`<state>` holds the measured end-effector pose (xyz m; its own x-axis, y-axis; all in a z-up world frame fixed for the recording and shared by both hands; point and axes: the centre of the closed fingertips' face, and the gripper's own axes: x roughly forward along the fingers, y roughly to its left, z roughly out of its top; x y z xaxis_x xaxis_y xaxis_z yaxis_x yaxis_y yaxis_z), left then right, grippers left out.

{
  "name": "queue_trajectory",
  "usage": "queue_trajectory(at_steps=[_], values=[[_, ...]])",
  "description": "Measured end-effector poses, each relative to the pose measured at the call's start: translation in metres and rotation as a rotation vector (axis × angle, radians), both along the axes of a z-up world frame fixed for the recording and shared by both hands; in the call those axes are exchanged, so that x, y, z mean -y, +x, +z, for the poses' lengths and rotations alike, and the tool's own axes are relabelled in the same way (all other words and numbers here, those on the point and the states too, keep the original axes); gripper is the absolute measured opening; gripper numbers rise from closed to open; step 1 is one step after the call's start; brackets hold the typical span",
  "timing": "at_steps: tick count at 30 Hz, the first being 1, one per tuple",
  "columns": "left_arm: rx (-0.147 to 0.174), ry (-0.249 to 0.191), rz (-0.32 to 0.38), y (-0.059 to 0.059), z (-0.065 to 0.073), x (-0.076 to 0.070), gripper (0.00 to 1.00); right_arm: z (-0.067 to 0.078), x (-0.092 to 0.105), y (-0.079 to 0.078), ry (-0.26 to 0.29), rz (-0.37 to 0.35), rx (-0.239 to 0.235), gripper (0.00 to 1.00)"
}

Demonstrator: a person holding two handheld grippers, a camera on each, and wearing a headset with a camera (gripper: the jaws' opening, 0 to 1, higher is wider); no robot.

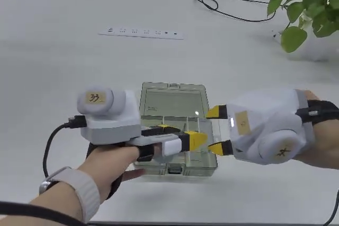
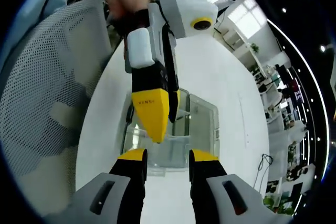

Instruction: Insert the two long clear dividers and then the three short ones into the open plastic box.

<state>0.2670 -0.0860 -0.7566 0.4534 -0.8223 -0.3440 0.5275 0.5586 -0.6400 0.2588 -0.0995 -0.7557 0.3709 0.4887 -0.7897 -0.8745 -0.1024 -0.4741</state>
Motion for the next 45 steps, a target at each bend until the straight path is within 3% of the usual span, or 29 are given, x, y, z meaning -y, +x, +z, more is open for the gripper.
queue_trajectory(at_steps=[10,18,21,25,39,41,43,45], values=[[-0.086,-0.044,0.005,-0.005,-0.004,0.009,0.15,-0.001,-0.011,-0.003,-0.013,0.006,0.031,0.32],[-0.119,-0.09,0.005,-0.008,-0.005,0.011,0.0,-0.001,-0.015,-0.006,-0.014,0.014,0.031,0.32],[-0.129,-0.098,0.012,-0.01,-0.005,0.011,0.0,-0.003,-0.015,-0.008,-0.021,0.023,0.032,0.32],[-0.17,-0.127,0.024,-0.012,-0.006,0.011,0.0,-0.003,-0.015,-0.01,-0.024,0.031,0.031,0.32],[-0.202,-0.139,0.015,-0.016,-0.006,0.01,0.0,-0.003,-0.017,-0.014,-0.027,0.048,0.032,0.32],[-0.201,-0.144,0.011,-0.016,-0.005,0.009,0.0,-0.001,-0.017,-0.012,-0.01,0.037,0.013,0.33],[-0.193,-0.134,0.005,-0.015,-0.005,0.007,0.0,0.002,-0.019,-0.014,0.046,-0.002,-0.051,0.38],[-0.19,-0.134,-0.007,-0.016,-0.004,0.004,0.0,0.009,-0.018,-0.011,0.076,-0.024,-0.071,0.41]])
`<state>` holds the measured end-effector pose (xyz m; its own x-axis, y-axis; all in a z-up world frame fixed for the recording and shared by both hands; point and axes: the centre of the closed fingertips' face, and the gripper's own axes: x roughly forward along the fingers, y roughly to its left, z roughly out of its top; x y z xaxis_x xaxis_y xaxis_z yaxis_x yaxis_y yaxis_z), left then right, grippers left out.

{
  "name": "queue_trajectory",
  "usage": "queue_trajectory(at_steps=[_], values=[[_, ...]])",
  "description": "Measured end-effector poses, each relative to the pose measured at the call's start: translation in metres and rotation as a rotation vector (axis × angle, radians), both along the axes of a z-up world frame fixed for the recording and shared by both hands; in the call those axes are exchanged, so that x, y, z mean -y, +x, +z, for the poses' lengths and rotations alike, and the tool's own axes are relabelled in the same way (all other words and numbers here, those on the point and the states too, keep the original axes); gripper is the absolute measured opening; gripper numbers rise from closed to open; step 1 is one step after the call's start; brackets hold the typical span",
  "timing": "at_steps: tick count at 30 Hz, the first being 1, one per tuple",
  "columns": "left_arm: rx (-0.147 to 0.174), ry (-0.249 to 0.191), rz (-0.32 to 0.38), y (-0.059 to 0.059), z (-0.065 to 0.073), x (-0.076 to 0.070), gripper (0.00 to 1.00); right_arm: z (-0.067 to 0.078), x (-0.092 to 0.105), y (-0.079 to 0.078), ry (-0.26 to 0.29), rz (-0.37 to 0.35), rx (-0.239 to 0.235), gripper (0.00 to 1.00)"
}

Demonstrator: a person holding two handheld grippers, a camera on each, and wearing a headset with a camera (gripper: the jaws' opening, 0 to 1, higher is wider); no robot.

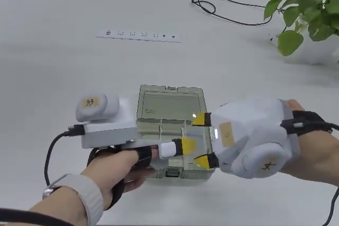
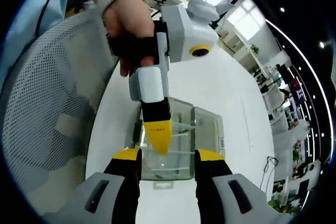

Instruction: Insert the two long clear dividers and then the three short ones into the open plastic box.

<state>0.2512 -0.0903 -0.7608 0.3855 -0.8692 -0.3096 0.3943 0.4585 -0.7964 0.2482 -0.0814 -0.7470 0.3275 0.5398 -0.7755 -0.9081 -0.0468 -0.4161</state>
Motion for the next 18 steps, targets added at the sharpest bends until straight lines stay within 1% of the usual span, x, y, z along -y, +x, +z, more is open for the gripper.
queue_trajectory(at_steps=[1,3,4,5,6,7,8,9,10,11,13,14,15,16,17,18], values=[[0.004,-0.001,-0.001,0.0,0.001,-0.001,0.0,0.003,0.001,0.002,0.008,-0.005,-0.004,0.41],[0.029,-0.002,-0.021,-0.002,0.004,-0.002,0.0,0.007,0.002,0.003,0.046,-0.031,-0.06,0.41],[0.039,-0.003,-0.034,-0.002,0.005,-0.002,0.0,0.011,0.001,0.002,0.088,-0.05,-0.116,0.41],[0.051,-0.002,-0.054,-0.003,0.005,-0.002,0.0,0.014,0.0,0.001,0.111,-0.057,-0.156,0.41],[0.08,0.001,-0.083,-0.005,0.007,-0.002,0.0,0.02,0.0,0.002,0.142,-0.071,-0.19,0.41],[0.079,-0.003,-0.097,-0.007,0.008,-0.001,0.0,0.024,0.0,0.003,0.158,-0.078,-0.21,0.41],[0.082,0.0,-0.126,-0.011,0.009,-0.001,0.0,0.028,0.0,0.002,0.172,-0.082,-0.257,0.4],[0.112,0.013,-0.152,-0.013,0.01,-0.001,0.0,0.03,0.001,0.001,0.174,-0.088,-0.284,0.4],[0.125,0.024,-0.169,-0.015,0.01,-0.001,0.0,0.032,0.002,0.002,0.18,-0.087,-0.299,0.39],[0.139,0.029,-0.197,-0.019,0.012,0.0,0.0,0.033,0.003,0.001,0.174,-0.067,-0.313,0.39],[0.16,0.026,-0.22,-0.023,0.015,0.0,0.0,0.037,0.004,-0.005,0.183,-0.07,-0.397,0.35],[0.167,0.025,-0.233,-0.025,0.016,0.001,0.0,0.038,0.004,-0.008,0.181,-0.06,-0.426,0.34],[0.178,0.021,-0.262,-0.029,0.017,0.001,0.0,0.04,0.005,-0.01,0.182,-0.047,-0.451,0.32],[0.19,0.022,-0.27,-0.03,0.018,0.001,0.0,0.042,0.004,-0.013,0.184,-0.037,-0.473,0.31],[0.204,0.026,-0.291,-0.033,0.018,0.001,0.0,0.044,0.005,-0.014,0.187,-0.028,-0.504,0.3],[0.212,0.022,-0.306,-0.035,0.019,0.001,0.0,0.043,0.007,-0.013,0.182,-0.027,-0.526,0.3]])
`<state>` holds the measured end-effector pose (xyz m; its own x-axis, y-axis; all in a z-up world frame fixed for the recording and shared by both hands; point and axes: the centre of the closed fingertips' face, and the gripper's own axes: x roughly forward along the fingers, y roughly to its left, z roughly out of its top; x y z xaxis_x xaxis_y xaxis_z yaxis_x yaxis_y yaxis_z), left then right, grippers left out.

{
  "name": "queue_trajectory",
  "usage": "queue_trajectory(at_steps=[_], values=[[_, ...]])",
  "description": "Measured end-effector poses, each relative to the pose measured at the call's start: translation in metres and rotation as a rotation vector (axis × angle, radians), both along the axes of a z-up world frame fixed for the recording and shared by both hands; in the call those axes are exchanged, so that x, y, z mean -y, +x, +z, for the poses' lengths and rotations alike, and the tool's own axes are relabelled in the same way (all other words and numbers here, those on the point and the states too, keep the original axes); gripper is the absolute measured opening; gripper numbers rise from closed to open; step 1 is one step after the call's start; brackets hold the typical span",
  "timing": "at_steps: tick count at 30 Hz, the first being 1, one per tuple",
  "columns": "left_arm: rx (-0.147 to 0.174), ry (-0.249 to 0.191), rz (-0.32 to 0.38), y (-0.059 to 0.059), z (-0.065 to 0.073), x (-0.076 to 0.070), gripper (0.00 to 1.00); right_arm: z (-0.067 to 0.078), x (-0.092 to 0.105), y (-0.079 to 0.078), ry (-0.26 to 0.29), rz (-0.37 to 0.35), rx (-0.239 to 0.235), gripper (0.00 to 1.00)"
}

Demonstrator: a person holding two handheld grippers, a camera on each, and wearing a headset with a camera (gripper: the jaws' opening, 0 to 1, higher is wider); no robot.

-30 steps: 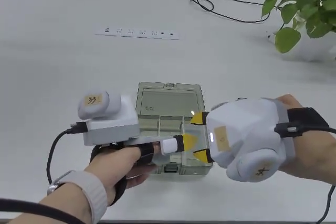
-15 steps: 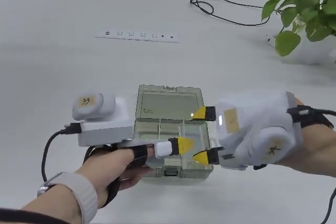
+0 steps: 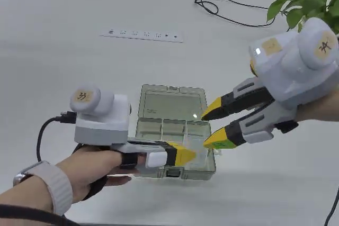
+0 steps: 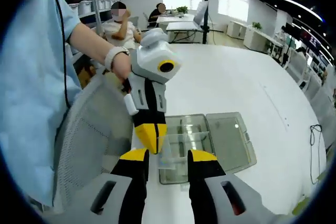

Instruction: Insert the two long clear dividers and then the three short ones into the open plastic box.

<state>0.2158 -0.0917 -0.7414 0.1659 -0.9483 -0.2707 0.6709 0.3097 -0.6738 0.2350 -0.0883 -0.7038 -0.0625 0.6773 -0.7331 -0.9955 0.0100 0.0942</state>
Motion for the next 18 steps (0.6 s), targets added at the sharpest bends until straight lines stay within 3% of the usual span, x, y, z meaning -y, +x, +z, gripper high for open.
queue_trajectory(at_steps=[3,9,12,18], values=[[0.062,0.006,-0.053,-0.007,0.002,0.001,0.0,0.002,0.002,-0.01,-0.021,0.045,-0.074,0.26],[0.145,0.027,-0.135,-0.016,0.003,0.003,0.0,-0.007,0.004,-0.022,-0.093,0.111,-0.14,0.21],[0.149,0.021,-0.142,-0.017,0.006,0.005,0.0,-0.014,0.003,-0.028,-0.132,0.135,-0.174,0.17],[0.206,0.043,-0.177,-0.019,0.007,0.006,0.0,-0.023,0.004,-0.033,-0.181,0.165,-0.209,0.14]])
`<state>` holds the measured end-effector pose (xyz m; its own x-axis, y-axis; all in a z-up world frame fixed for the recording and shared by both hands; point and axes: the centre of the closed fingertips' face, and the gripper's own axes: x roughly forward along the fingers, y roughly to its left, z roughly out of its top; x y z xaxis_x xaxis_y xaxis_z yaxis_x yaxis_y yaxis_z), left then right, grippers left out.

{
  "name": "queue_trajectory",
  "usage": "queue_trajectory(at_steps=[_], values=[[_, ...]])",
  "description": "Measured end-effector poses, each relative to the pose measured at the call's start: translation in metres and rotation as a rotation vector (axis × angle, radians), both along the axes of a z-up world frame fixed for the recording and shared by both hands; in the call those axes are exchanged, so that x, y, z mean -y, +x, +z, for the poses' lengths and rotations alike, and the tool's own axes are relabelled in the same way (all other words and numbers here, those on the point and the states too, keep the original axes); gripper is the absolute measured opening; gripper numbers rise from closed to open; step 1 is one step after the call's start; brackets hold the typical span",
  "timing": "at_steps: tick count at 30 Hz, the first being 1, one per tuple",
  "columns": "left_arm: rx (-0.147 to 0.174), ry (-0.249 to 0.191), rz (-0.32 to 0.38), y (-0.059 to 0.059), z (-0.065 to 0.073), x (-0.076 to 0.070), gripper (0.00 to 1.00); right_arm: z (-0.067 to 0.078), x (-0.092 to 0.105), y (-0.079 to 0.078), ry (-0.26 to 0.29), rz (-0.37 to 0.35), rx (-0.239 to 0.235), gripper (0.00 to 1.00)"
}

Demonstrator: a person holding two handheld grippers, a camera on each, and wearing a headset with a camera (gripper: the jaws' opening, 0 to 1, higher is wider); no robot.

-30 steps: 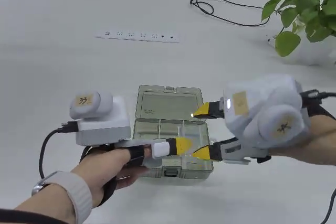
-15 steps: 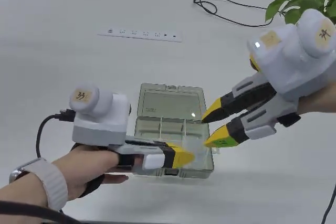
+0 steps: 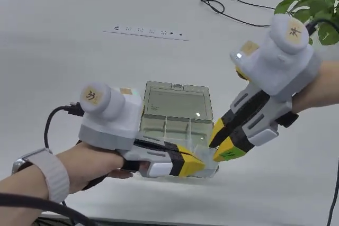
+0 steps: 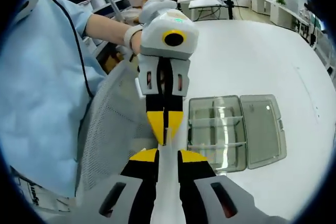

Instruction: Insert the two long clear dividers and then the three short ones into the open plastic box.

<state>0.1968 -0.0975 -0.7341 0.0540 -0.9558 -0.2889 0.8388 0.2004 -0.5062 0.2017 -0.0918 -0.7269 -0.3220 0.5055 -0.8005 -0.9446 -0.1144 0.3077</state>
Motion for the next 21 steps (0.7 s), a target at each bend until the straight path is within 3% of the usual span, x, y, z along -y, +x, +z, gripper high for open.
queue_trajectory(at_steps=[2,4,6,16,19,21], values=[[0.04,-0.002,-0.006,0.0008,0.0013,0.0001,0.0,-0.0002,-0.0011,-0.0029,-0.004,0.001,-0.016,0.13],[0.045,0.002,-0.013,0.0001,0.0004,-0.0002,0.0,-0.0012,-0.0011,-0.0045,-0.013,0.002,-0.03,0.13],[0.072,0.006,-0.023,-0.0009,0.0002,0.0003,0.0,-0.0012,-0.0014,-0.0051,-0.014,0.005,-0.032,0.13],[0.112,-0.022,-0.011,-0.0005,0.0057,0.0046,0.0,-0.0009,-0.0035,-0.0059,-0.027,0.0,-0.048,0.04],[0.129,-0.019,-0.013,-0.0005,0.0054,0.0057,0.0,-0.0004,-0.0012,-0.0078,-0.053,-0.022,-0.082,0.03],[0.134,-0.015,-0.016,-0.0004,0.0049,0.0062,0.0,-0.0002,-0.0013,-0.0089,-0.05,-0.008,-0.062,0.03]])
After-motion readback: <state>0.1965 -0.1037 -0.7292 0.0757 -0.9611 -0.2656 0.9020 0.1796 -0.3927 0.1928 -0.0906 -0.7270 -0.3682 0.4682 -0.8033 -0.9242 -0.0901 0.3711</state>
